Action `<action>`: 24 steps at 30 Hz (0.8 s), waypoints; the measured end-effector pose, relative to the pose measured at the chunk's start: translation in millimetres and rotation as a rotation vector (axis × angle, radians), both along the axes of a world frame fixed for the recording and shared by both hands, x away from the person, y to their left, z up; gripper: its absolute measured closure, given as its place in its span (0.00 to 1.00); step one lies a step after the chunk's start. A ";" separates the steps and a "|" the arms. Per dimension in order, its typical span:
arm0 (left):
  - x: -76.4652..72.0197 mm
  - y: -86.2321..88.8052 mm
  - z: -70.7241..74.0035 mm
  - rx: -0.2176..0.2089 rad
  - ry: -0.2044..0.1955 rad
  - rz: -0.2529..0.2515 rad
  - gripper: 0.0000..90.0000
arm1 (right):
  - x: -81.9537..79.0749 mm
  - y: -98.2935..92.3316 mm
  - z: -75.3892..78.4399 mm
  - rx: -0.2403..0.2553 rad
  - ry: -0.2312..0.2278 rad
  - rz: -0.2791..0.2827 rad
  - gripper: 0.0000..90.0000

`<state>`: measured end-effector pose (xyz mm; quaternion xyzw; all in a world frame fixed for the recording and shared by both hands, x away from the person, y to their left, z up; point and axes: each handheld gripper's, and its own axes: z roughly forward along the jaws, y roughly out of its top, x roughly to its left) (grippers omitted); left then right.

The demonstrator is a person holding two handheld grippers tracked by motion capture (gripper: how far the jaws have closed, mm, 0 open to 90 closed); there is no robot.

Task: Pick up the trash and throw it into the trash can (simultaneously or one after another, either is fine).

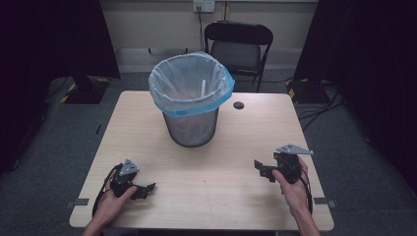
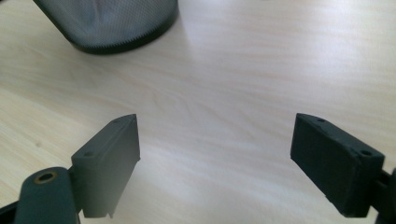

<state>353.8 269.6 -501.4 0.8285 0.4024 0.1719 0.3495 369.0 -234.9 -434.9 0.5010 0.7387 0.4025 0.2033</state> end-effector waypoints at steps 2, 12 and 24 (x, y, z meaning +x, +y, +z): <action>0.0 0.0 0.0 0.000 0.000 0.000 0.03 | -2.8 -3.3 -6.4 -0.008 0.020 -0.005 0.17; 0.0 0.0 0.0 0.000 0.000 0.000 0.03 | -12.4 -5.6 -35.9 -0.030 0.095 -0.006 0.17; 0.0 0.0 0.0 0.000 0.001 0.000 0.03 | -13.9 5.6 -54.1 -0.096 0.123 -0.011 0.17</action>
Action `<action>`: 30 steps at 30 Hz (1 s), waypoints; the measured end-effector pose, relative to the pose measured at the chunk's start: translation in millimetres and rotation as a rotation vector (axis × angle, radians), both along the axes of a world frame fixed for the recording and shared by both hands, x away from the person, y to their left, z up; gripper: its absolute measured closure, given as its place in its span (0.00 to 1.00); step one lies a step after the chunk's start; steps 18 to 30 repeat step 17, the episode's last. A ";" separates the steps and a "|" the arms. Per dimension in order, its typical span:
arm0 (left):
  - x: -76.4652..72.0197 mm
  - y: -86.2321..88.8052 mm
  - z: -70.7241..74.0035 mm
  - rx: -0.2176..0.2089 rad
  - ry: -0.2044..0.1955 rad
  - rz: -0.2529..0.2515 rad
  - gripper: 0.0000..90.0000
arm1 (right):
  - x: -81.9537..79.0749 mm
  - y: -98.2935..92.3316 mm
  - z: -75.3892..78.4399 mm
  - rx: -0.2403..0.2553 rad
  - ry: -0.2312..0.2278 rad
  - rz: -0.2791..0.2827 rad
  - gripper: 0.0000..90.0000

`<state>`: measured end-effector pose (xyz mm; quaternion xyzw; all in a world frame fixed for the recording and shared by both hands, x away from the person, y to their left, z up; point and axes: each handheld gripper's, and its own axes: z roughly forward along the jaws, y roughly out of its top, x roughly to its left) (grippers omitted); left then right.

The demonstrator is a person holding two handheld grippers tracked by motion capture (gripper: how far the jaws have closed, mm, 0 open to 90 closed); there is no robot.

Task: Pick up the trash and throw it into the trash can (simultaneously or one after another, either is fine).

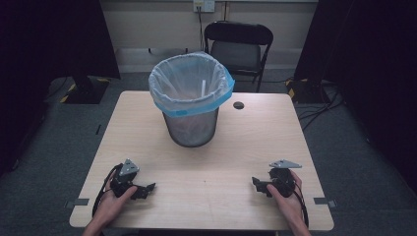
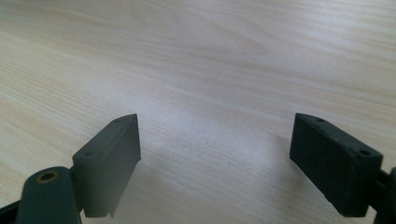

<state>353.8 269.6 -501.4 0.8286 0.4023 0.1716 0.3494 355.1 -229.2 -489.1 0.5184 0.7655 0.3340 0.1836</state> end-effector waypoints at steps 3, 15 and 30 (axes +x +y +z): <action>0.0 0.0 0.0 -0.001 0.000 0.000 0.03 | -1.9 3.9 -4.1 -0.024 -0.010 0.002 0.17; 0.0 0.0 0.0 -0.001 0.000 0.001 0.03 | -6.7 11.9 -10.8 -0.055 -0.071 -0.012 0.13; 0.0 0.0 0.0 0.000 -0.001 0.000 0.03 | -6.6 11.9 -10.8 -0.054 -0.071 -0.012 0.13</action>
